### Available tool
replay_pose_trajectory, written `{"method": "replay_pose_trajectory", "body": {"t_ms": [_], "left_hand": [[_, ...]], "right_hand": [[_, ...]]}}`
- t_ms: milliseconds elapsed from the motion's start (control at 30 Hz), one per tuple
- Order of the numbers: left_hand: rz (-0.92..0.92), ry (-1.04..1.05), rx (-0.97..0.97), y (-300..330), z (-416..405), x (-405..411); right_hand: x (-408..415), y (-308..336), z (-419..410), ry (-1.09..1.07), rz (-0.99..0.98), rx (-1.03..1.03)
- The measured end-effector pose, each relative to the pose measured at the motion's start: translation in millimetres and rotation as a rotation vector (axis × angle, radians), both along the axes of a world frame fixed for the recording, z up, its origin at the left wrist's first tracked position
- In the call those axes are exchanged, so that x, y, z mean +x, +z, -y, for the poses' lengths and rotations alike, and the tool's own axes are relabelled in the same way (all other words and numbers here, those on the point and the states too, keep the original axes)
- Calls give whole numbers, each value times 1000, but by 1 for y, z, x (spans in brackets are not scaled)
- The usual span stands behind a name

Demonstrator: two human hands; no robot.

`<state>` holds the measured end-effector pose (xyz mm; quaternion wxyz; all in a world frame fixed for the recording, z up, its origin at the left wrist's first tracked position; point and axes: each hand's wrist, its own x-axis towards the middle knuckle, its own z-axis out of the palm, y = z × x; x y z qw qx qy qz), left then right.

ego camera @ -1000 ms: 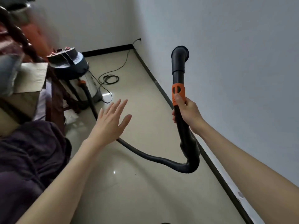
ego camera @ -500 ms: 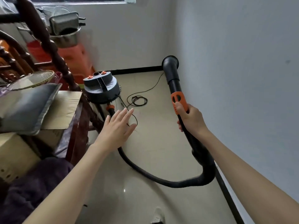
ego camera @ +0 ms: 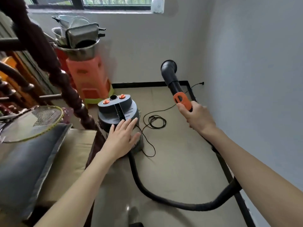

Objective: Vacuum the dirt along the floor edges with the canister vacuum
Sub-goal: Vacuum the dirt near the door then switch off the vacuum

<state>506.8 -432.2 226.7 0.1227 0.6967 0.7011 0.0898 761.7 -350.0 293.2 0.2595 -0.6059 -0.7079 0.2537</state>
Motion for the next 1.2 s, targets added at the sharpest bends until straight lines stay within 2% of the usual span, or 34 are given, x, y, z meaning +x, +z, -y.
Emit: {"method": "replay_pose_trajectory", "body": {"t_ms": [133, 367, 500, 700, 767, 867, 1067, 1200], "left_hand": [[-42, 1, -48, -8, -80, -62], [-87, 32, -177, -55, -174, -111], [-122, 124, -175, -105, -228, -125], [-152, 373, -237, -206, -301, -138], [-99, 468, -259, -236, -317, -143], [14, 638, -186, -273, -337, -151], [335, 886, -22, -302, -362, -145], [372, 895, 16, -307, -361, -146]], "right_hand": [[-62, 0, -80, 24, 39, -16], [-123, -30, -180, -22, -103, -131], [-148, -86, -234, -36, -152, -230], [-172, -197, -299, -65, -178, -408], [-179, -233, -306, -32, -157, -451], [-192, -276, -314, -2, -141, -484], [-205, -321, -310, -35, -157, -480], [-203, -332, -298, -51, -174, -482]]}}
